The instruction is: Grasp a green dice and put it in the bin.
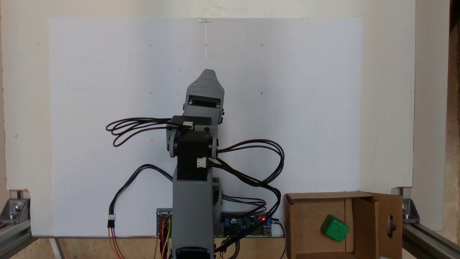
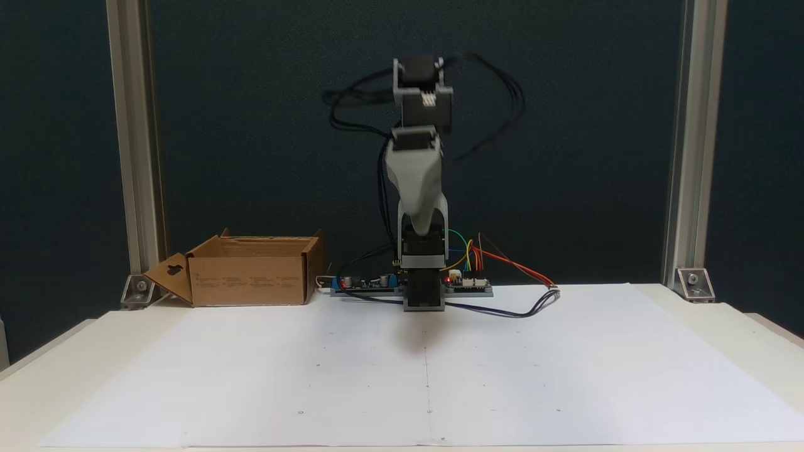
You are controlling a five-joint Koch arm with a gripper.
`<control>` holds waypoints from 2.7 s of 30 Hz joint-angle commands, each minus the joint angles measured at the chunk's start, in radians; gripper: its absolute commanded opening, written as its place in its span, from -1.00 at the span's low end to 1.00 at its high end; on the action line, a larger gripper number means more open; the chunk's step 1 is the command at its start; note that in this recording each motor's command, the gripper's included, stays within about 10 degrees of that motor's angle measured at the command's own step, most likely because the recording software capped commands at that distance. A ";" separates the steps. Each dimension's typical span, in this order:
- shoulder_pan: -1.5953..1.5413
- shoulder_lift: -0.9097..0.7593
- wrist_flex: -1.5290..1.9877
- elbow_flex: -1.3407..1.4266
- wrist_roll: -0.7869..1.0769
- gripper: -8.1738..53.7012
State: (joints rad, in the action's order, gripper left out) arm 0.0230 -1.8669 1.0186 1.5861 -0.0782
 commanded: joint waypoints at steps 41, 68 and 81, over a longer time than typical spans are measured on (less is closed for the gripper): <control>0.012 -0.505 -1.584 0.870 -0.026 0.76; 0.015 -0.505 -2.396 1.330 -0.026 0.69; 0.020 -0.503 -2.474 1.420 -0.026 0.70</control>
State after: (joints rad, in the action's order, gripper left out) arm 0.0430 -2.2596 -1.3898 3.0189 -0.0798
